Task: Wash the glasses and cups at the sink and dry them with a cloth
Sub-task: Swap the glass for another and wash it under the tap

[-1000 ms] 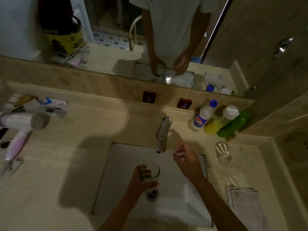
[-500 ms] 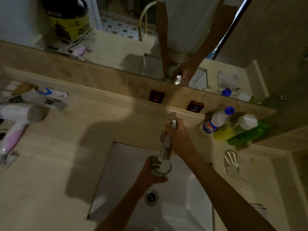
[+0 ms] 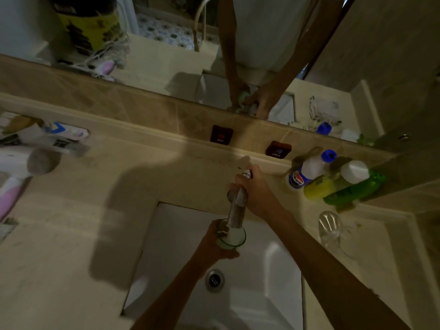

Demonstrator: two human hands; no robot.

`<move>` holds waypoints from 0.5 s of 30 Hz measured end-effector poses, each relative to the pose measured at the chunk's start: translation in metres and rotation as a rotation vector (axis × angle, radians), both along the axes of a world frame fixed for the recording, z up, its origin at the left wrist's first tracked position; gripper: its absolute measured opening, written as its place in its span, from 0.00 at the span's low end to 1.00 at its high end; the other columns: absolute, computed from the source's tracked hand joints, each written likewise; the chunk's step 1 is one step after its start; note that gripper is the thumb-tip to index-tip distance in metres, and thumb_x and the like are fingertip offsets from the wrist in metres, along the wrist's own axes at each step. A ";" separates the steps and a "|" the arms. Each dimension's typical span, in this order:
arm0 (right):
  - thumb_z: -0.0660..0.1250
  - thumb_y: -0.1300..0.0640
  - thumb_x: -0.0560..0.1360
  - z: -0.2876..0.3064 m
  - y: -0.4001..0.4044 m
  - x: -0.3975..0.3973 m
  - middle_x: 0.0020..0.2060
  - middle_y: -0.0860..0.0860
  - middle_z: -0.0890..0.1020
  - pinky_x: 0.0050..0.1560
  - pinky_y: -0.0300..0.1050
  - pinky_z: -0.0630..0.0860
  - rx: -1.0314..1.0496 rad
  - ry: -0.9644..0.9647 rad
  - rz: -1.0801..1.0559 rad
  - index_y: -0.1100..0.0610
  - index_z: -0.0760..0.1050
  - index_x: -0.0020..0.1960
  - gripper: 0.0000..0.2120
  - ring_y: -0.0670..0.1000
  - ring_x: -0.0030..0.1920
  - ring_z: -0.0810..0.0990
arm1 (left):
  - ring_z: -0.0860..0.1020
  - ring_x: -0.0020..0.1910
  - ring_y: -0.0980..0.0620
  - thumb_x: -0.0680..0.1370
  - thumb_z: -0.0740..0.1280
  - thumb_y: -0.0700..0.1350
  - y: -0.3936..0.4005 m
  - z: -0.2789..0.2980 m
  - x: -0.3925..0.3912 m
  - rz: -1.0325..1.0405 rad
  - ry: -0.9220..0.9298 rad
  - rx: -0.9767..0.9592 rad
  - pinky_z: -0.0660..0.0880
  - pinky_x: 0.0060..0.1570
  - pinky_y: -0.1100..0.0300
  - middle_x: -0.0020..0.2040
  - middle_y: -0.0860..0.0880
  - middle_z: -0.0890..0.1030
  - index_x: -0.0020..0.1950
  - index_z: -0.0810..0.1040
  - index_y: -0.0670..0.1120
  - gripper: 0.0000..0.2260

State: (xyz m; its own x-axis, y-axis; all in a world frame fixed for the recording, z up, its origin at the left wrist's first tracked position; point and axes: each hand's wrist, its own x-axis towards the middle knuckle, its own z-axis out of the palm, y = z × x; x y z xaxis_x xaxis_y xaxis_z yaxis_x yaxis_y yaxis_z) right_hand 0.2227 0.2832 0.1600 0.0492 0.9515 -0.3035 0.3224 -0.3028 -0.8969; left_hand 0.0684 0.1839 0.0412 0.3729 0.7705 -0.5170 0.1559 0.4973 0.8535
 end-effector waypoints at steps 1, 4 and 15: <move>0.68 0.59 0.74 -0.001 0.000 0.001 0.41 0.53 0.73 0.44 0.46 0.78 0.001 -0.062 0.008 0.53 0.66 0.46 0.10 0.49 0.38 0.75 | 0.76 0.59 0.56 0.64 0.82 0.35 0.000 -0.001 0.000 -0.008 0.015 0.015 0.82 0.55 0.50 0.62 0.52 0.74 0.69 0.67 0.50 0.39; 0.68 0.60 0.75 -0.004 -0.001 0.000 0.42 0.54 0.74 0.45 0.46 0.78 0.067 -0.128 0.023 0.54 0.67 0.48 0.09 0.50 0.40 0.78 | 0.76 0.60 0.52 0.62 0.84 0.36 0.001 -0.005 -0.001 -0.013 0.057 0.014 0.81 0.58 0.44 0.62 0.55 0.73 0.69 0.67 0.52 0.42; 0.71 0.68 0.73 -0.030 -0.051 0.015 0.63 0.44 0.73 0.54 0.39 0.79 0.182 -0.061 -0.095 0.43 0.63 0.66 0.31 0.47 0.59 0.78 | 0.73 0.63 0.58 0.61 0.85 0.40 -0.006 -0.013 -0.007 -0.048 0.071 0.096 0.72 0.52 0.73 0.65 0.58 0.71 0.71 0.65 0.53 0.45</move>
